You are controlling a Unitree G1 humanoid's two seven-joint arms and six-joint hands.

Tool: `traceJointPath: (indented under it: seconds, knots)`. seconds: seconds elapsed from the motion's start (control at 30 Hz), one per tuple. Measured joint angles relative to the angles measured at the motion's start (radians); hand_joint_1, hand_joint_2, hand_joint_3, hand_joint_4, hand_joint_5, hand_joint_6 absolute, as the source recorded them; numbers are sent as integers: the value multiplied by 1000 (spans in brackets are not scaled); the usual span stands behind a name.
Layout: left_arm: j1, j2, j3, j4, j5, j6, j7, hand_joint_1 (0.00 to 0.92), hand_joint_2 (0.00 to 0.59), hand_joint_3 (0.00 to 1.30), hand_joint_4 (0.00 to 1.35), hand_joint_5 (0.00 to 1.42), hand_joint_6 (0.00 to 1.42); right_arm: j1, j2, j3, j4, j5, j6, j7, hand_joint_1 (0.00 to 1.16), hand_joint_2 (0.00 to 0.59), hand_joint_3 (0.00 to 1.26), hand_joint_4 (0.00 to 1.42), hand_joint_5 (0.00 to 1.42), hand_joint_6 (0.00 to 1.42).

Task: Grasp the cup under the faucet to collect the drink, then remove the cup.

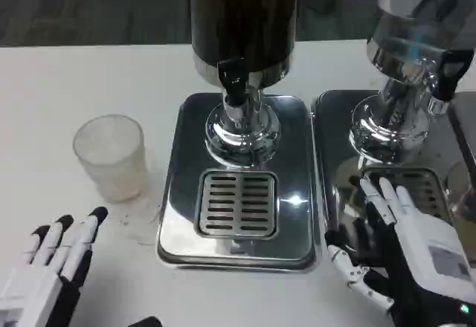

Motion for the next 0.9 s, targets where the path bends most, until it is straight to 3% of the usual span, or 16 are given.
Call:
traceJointPath:
  seconds: [0.53, 0.9]
  knots:
    - [9, 0, -6, -11, -11, 3, 0, 0, 44, 0, 0, 0, 0, 9, -12, -1, -4, 9, -3, 0, 236, 419, 102, 0, 0, 119]
    - [-63, -5, 41, 119, -177, -183, 111, 0, 32, 0, 0, 0, 3, 9, -20, -2, -20, 29, -5, 1, 239, 420, 123, 0, 0, 138]
